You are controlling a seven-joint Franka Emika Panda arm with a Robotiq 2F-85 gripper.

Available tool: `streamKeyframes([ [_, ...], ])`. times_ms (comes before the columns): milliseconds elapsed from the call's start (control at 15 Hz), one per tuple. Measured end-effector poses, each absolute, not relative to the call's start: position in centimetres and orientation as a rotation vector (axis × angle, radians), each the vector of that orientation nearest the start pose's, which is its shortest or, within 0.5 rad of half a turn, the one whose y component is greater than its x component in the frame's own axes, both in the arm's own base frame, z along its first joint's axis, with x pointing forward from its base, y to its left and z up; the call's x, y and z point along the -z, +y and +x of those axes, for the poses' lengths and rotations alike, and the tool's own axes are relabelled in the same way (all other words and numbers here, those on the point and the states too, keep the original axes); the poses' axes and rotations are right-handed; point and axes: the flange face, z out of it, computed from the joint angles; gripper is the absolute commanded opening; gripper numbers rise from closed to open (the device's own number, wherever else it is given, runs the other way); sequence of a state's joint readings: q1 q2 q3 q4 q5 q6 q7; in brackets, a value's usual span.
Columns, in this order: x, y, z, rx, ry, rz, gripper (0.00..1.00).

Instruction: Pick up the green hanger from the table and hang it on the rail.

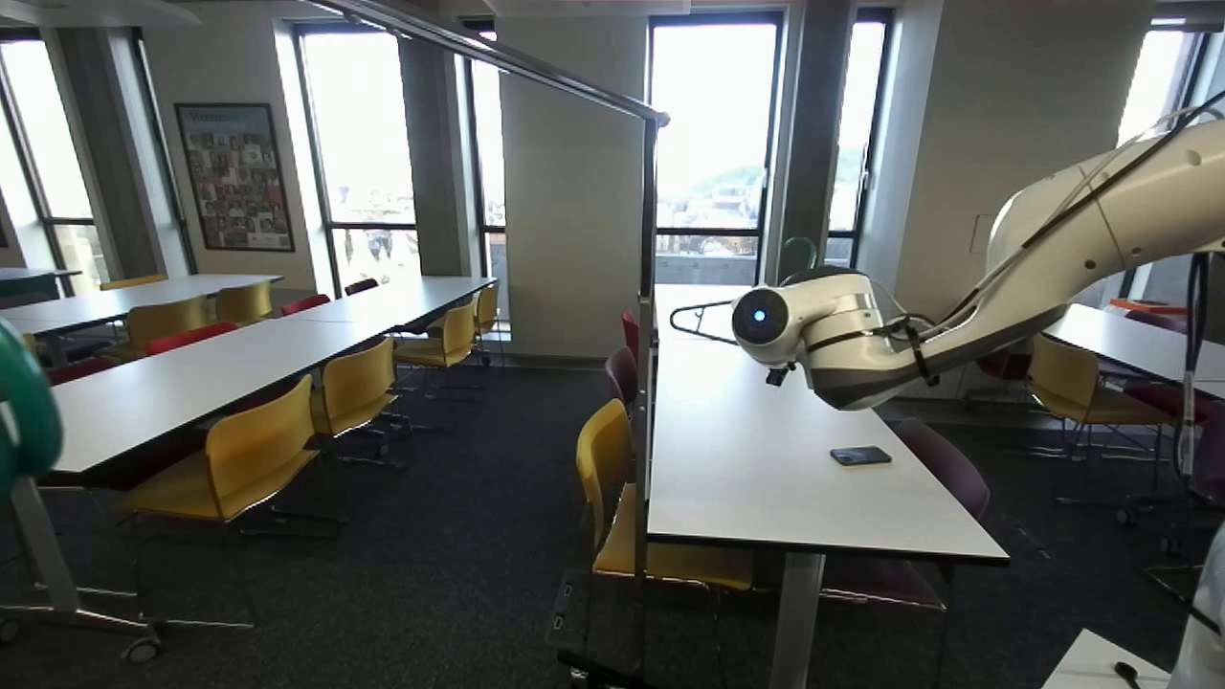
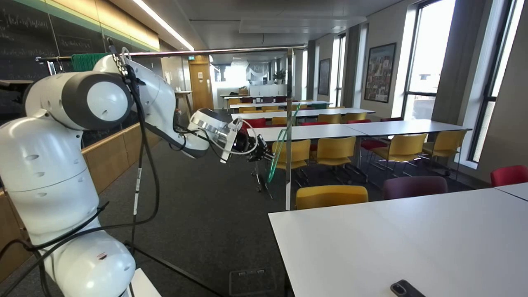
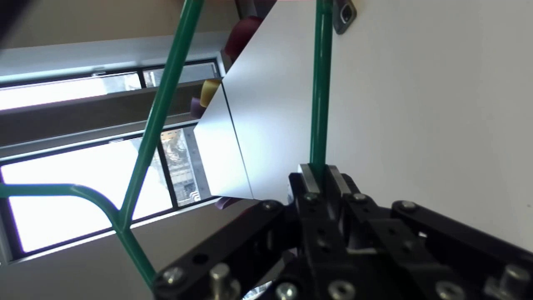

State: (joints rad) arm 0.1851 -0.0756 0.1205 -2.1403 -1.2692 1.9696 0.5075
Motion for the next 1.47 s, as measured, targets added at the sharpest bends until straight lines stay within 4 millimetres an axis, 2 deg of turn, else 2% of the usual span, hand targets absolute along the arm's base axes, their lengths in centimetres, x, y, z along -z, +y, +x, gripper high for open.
streamKeyframes([
  [267,-50.7,12.5,51.5,-0.468,0.376,1.909,0.02],
  [600,-54.7,14.6,51.0,-0.51,0.315,1.839,0.02],
  [667,-55.4,14.8,50.9,-0.522,0.305,1.832,0.1],
  [733,-56.0,15.0,51.0,-0.533,0.299,1.831,0.1],
  [1267,-56.4,15.1,51.0,-0.542,0.294,1.832,0.1],
  [1333,-56.4,15.1,51.0,-0.542,0.294,1.832,0.02],
  [1467,-56.3,15.1,51.0,-0.54,0.296,1.832,0.02],
])
